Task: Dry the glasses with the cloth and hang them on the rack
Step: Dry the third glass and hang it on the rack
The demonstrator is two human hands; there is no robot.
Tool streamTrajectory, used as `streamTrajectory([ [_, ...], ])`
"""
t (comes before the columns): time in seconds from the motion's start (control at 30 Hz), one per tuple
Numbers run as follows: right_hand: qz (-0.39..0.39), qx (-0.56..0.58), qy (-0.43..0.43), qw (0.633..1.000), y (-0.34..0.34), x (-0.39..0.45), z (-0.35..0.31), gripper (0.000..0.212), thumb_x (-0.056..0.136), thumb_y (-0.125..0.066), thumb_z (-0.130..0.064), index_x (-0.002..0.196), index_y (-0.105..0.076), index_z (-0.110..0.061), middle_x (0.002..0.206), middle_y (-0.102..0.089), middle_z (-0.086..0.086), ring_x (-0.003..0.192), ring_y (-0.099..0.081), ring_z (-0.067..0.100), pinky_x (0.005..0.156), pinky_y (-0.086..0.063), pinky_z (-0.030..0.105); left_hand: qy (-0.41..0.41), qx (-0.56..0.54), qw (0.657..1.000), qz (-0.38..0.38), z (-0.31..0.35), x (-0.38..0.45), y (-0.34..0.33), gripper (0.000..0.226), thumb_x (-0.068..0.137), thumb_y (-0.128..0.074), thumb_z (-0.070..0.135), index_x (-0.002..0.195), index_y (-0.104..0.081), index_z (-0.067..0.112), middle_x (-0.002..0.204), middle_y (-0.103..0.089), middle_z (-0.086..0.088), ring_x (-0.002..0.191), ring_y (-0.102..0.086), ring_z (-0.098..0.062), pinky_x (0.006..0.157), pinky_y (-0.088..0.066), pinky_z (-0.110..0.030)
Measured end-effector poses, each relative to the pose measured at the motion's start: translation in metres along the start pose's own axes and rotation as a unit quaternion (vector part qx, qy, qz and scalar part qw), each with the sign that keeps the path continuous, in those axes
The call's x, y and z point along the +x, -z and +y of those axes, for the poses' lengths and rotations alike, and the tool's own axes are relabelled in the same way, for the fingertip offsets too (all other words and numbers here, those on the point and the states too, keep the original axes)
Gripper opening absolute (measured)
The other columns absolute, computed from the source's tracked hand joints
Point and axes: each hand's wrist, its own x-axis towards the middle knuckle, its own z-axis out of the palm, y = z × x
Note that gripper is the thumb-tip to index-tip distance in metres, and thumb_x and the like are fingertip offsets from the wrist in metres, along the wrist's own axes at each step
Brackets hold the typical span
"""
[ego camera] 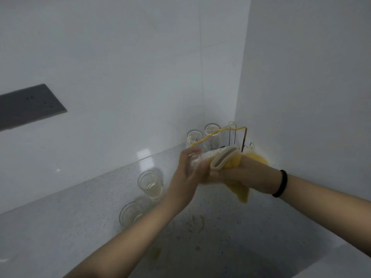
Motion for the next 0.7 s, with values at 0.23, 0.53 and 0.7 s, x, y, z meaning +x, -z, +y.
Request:
streamTrajectory([
  [0.23,-0.138,-0.325,0.045,0.934,-0.001,-0.006,0.005,0.03,0.089,-0.057,-0.028,0.118,-0.055,-0.017,0.104,-0.057,-0.012,0.097,-0.056,-0.004,0.082,-0.046,0.009,0.266,-0.126,0.952,-0.084,0.007,0.007,0.008,0.048,0.083,-0.053,0.066,0.099,-0.064,0.022,0.087,-0.071,-0.001,0.068,-0.069,-0.013,0.052,-0.053,-0.027],
  [0.53,-0.152,-0.236,0.041,0.959,0.025,0.002,-0.027,0.029,0.076,-0.072,-0.019,0.093,-0.057,-0.036,0.094,-0.063,-0.02,0.092,-0.06,-0.001,0.085,-0.047,0.016,0.244,-0.223,0.862,-0.383,0.005,0.019,0.02,0.082,0.064,-0.082,0.054,0.127,-0.05,0.012,0.116,-0.064,-0.012,0.106,-0.059,-0.034,0.097,-0.048,-0.047],
  [0.7,0.021,-0.182,0.083,0.98,0.021,0.005,-0.008,0.021,0.074,-0.071,-0.024,0.091,-0.06,-0.03,0.094,-0.065,-0.003,0.091,-0.061,0.011,0.086,-0.051,0.028,0.241,-0.281,0.884,-0.286,0.002,0.022,0.008,0.057,0.057,-0.09,0.043,0.105,-0.072,0.018,0.099,-0.073,-0.002,0.094,-0.069,-0.021,0.084,-0.056,-0.037],
])
